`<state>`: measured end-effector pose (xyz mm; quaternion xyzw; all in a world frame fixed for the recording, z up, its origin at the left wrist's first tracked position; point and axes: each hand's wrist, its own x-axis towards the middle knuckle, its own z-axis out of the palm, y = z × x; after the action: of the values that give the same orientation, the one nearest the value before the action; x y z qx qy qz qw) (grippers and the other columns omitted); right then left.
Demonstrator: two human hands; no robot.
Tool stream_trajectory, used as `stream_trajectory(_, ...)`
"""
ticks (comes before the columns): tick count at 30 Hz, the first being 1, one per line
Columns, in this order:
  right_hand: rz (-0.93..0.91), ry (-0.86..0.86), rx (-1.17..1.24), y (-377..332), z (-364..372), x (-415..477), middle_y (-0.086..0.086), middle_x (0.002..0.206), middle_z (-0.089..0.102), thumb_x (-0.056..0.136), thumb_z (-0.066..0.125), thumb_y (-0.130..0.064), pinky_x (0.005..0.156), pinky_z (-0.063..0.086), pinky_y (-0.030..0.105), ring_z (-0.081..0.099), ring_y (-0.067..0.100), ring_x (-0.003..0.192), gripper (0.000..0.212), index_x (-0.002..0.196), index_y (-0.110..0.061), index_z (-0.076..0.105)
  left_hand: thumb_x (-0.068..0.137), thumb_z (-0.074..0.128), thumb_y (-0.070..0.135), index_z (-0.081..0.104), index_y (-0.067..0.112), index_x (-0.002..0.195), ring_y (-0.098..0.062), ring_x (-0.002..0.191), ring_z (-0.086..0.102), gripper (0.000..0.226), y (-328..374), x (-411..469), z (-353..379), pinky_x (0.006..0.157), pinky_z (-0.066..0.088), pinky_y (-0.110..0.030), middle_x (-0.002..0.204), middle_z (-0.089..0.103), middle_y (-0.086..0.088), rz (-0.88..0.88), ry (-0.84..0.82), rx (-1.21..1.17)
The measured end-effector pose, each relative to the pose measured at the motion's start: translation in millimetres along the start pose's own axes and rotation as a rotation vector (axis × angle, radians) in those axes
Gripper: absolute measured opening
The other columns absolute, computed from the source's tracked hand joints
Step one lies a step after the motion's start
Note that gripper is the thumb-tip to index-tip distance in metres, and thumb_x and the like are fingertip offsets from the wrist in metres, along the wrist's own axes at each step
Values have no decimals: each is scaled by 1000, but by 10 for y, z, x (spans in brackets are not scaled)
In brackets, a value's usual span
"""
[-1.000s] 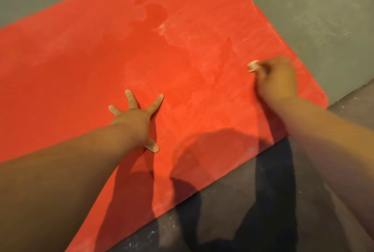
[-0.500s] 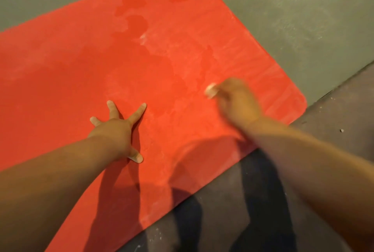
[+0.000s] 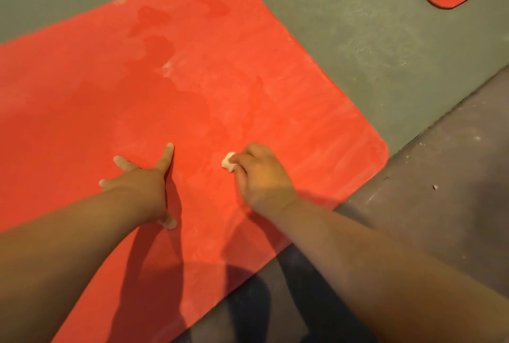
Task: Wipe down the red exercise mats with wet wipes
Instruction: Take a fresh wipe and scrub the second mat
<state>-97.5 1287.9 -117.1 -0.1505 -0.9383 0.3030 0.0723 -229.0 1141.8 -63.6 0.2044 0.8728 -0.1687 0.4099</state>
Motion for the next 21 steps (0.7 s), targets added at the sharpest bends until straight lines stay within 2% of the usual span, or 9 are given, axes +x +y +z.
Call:
stream_trajectory(2,24,50,-52,282,-220,75,17,89,64,82,59,-3,85,42,39,58,35,89,21,97,-11,73,61,87,42,-40,46,130,-52,130,36,145,46,-9,-37,109,30,-57,144,-22,-42,-20,-14,-19)
stream_trajectory(5,365,281,-159,1000,-756,410,17,103,69,86,55,-5,90,40,33,61,33,100,24,102,-11,73,61,88,39,-38,48,132,-54,126,40,145,36,-15,-55,105,35,-55,144,-25,-40,-22,-27,-51)
stream_trajectory(7,606,344,-164,1404,-1051,633,16,107,69,87,53,-9,89,44,33,62,32,103,26,105,-9,72,60,89,38,-37,50,131,-55,129,36,145,20,0,-65,106,34,-57,145,-26,-39,-18,-19,-46)
stream_trajectory(10,728,365,-161,1423,-1001,790,23,105,67,88,53,-12,85,45,38,62,36,100,25,103,-3,71,56,91,39,-37,53,130,-56,131,31,149,8,14,-65,107,30,-60,146,-25,-38,-33,-13,-70)
stream_trajectory(12,634,376,-147,1125,-776,730,22,105,67,90,52,-11,89,42,38,61,35,102,25,103,-3,71,55,91,39,-37,53,130,-57,132,29,149,-6,32,-60,107,30,-60,145,-26,-38,-30,-7,-62)
stream_trajectory(14,398,347,-121,723,-451,533,19,101,68,88,53,-5,90,41,39,60,35,100,22,99,-4,72,54,91,38,-37,54,130,-58,132,27,150,-38,51,-36,107,30,-60,145,-26,-37,-37,-8,-66)
stream_trajectory(17,27,166,-60,93,-5,119,12,89,69,75,61,2,84,44,41,63,33,86,19,88,-7,72,51,92,39,-36,56,130,-58,133,25,151,-70,73,-8,105,32,-60,146,-26,-36,-30,9,-89)
stream_trajectory(19,-190,-1,-25,-81,69,-35,10,85,66,73,65,1,82,43,38,62,31,82,20,88,-9,72,49,92,42,-34,57,131,-58,133,24,151,-109,92,19,105,31,-60,147,-25,-35,-17,35,-78)
stream_trajectory(21,-245,-59,-52,121,-100,134,13,86,67,75,65,3,82,40,33,63,32,83,20,89,-9,73,48,92,44,-32,56,133,-59,132,25,151,-146,100,54,106,30,-59,148,-24,-35,-8,49,-69)
